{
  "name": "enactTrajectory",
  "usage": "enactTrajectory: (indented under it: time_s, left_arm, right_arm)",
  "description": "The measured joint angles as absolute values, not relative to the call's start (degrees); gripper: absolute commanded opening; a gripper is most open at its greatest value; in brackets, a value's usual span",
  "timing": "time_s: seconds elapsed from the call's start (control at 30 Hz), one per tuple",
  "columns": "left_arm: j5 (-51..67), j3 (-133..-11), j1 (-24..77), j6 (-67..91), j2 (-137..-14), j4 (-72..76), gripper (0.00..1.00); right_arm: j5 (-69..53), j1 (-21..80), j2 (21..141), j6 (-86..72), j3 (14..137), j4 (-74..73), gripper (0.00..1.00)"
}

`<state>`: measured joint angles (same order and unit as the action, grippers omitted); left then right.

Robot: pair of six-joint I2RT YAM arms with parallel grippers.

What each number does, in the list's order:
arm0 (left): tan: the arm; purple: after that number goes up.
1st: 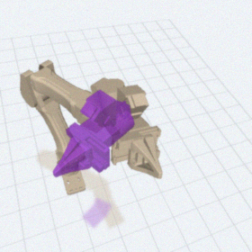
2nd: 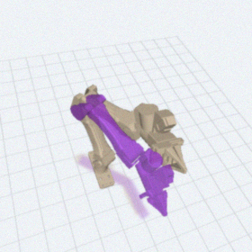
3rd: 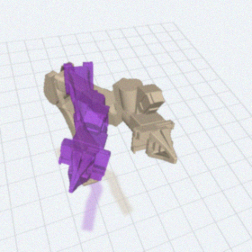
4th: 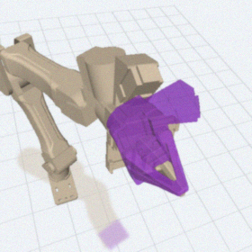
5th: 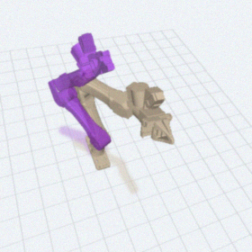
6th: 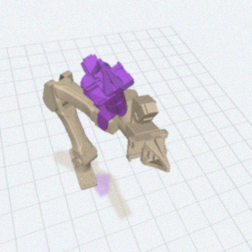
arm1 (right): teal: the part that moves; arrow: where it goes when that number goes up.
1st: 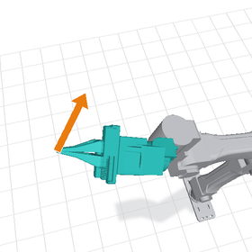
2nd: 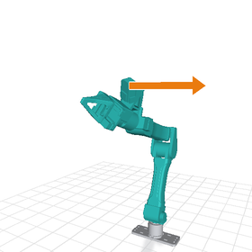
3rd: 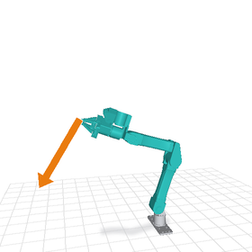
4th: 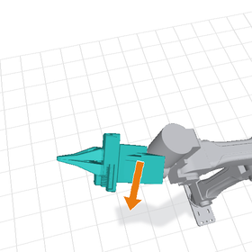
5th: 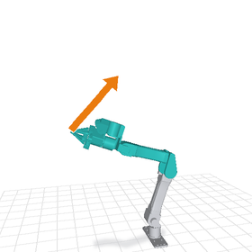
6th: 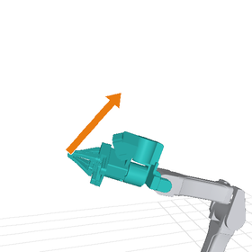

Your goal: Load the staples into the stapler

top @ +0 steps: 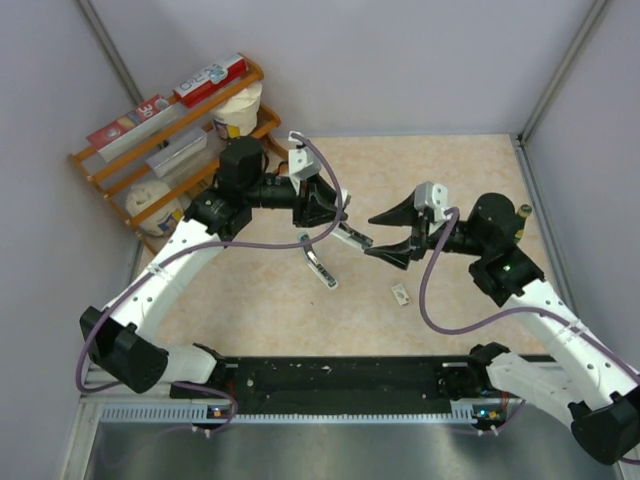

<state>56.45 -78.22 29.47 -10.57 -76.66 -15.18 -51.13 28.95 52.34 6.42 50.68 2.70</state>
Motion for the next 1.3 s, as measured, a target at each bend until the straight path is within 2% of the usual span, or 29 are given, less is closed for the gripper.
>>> enactTrajectory:
  time_s: [0.27, 0.57, 0.8, 1.07, 1.3]
  left_arm:
    - [59.1, -76.1, 31.4, -8.0, -76.8, -12.4, 0.00]
    - [60.2, -74.9, 32.3, -6.7, -77.9, -10.5, 0.00]
    - [60.2, -74.9, 32.4, -6.1, -78.1, -10.2, 0.00]
    - [60.2, -74.9, 32.4, -6.1, -78.2, -10.0, 0.00]
    - [60.2, -74.9, 32.4, -6.0, -78.2, -9.9, 0.00]
  right_arm:
    - [-48.8, 28.7, 55.8, 1.1, 44.9, 11.3, 0.58]
    - [-48.2, 28.7, 58.2, -4.4, 43.9, 16.6, 0.58]
    - [-49.7, 28.8, 59.9, -5.4, 43.5, 17.9, 0.53]
    - [-50.7, 29.5, 61.3, -5.6, 43.0, 17.9, 0.52]
    - [-50.9, 30.0, 62.0, -5.1, 43.0, 17.8, 0.41]
